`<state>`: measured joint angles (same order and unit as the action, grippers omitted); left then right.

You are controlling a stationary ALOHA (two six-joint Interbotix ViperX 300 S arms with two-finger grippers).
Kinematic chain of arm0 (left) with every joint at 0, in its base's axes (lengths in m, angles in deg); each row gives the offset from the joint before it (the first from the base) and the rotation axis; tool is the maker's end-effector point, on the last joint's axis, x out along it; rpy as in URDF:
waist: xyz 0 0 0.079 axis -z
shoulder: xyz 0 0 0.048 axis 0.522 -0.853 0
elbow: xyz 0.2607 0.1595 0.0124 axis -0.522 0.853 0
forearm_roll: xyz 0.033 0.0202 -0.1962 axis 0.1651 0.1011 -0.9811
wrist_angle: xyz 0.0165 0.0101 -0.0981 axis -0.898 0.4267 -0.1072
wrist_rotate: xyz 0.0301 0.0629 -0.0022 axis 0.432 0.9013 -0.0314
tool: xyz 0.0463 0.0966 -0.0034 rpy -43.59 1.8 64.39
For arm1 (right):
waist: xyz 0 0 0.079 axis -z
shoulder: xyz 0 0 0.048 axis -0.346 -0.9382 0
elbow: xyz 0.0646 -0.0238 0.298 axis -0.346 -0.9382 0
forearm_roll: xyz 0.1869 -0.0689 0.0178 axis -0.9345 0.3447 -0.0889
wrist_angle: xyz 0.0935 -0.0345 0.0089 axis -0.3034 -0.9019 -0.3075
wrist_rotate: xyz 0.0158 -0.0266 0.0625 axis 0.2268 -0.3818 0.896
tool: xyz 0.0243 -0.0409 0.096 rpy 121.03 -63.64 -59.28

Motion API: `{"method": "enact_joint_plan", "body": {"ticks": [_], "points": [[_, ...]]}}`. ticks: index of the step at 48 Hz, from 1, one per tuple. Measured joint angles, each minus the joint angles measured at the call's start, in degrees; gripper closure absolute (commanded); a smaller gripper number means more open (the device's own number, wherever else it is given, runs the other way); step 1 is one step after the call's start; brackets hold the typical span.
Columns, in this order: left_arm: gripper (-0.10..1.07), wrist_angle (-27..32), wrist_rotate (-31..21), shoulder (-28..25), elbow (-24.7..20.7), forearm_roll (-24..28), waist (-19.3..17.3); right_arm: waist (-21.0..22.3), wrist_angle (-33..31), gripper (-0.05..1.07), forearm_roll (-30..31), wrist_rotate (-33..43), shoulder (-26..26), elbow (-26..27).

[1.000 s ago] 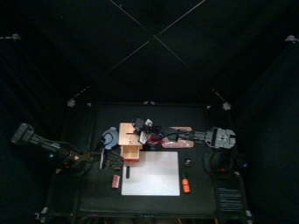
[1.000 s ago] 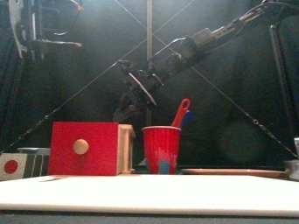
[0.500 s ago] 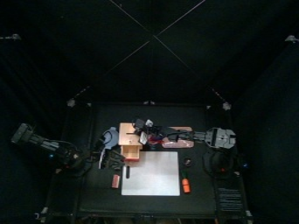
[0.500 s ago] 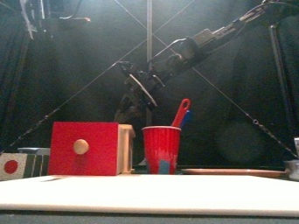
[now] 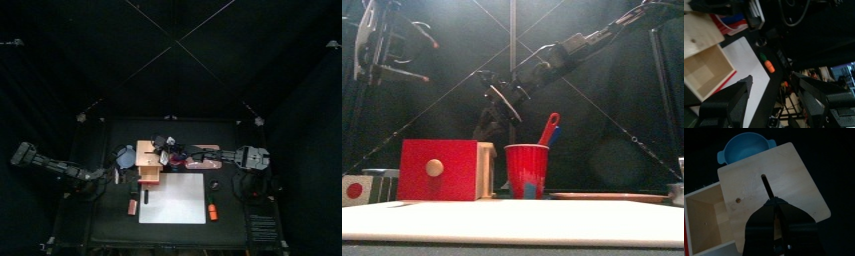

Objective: Break apart sushi roll

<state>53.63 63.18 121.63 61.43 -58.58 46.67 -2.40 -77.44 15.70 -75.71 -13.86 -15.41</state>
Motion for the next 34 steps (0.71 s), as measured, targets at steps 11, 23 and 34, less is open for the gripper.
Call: {"method": "enact_joint_plan", "body": {"ticks": [11, 23, 34], "points": [[0.02, -2.5, 5.4, 0.0, 0.8, -7.3, 0.0, 0.0, 0.0, 0.97, 0.0, 0.0, 0.0, -0.2], [0.02, -7.1, 17.4, -0.2, 0.0, -20.0, 0.5, 0.0, 0.0, 0.97, 0.1, 0.0, 0.0, -0.1], [0.02, -16.7, 29.9, -2.7, -4.7, -35.2, 4.3, 0.0, 0.0, 0.97, 0.0, 0.1, 0.0, -0.1]]}}
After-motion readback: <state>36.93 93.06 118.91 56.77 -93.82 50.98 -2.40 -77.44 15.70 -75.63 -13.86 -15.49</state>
